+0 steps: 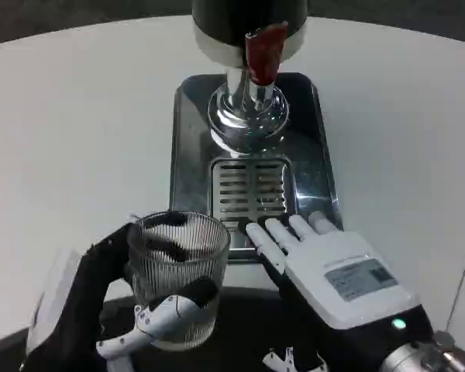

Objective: Grasp the cup under the faucet to collect the drink, then remove the cup.

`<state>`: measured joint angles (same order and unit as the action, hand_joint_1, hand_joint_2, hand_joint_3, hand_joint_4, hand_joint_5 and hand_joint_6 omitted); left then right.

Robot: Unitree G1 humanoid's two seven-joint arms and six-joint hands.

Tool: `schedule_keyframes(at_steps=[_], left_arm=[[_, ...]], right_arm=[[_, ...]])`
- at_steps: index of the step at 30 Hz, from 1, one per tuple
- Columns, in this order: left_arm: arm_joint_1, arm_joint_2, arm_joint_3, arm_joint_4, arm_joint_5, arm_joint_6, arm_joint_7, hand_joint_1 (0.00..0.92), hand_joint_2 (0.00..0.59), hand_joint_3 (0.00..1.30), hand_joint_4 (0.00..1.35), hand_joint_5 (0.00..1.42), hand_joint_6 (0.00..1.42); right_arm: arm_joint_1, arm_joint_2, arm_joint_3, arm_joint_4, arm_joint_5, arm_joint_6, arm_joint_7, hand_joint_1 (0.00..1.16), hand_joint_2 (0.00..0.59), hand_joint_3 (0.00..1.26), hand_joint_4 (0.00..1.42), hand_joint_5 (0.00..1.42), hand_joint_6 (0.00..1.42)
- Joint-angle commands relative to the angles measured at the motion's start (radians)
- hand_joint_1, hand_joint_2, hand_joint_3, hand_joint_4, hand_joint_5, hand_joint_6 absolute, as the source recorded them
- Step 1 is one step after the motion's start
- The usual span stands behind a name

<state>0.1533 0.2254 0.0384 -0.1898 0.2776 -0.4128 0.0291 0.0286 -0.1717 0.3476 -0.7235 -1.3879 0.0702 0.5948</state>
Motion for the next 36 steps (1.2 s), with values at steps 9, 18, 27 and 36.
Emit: schedule_keyframes(at_steps=[9,18,27,36], left_arm=[[0.011,0.004,0.003,-0.027,-0.021,-0.037,-0.005,0.481,0.333,0.94,1.11,0.89,1.01],[-0.001,0.003,0.001,-0.017,-0.026,-0.037,-0.006,0.481,0.333,0.94,1.11,0.89,1.01],[-0.049,-0.004,0.000,0.018,-0.022,-0.039,0.006,0.481,0.333,0.94,1.11,0.89,1.01],[-0.158,-0.003,0.008,0.110,-0.014,-0.068,0.022,0.481,0.333,0.94,1.11,0.89,1.01]], right_arm=[[0.012,0.000,0.000,-0.018,0.002,-0.012,0.016,0.74,0.293,0.00,0.00,0.00,0.00],[0.010,0.005,-0.001,-0.016,-0.004,-0.008,0.018,0.74,0.293,0.00,0.00,0.00,0.00],[0.004,0.018,-0.022,-0.013,-0.024,0.012,0.022,0.74,0.293,0.00,0.00,0.00,0.00],[0.007,0.038,-0.092,-0.027,-0.061,0.057,0.015,0.74,0.293,0.00,0.00,0.00,0.00]])
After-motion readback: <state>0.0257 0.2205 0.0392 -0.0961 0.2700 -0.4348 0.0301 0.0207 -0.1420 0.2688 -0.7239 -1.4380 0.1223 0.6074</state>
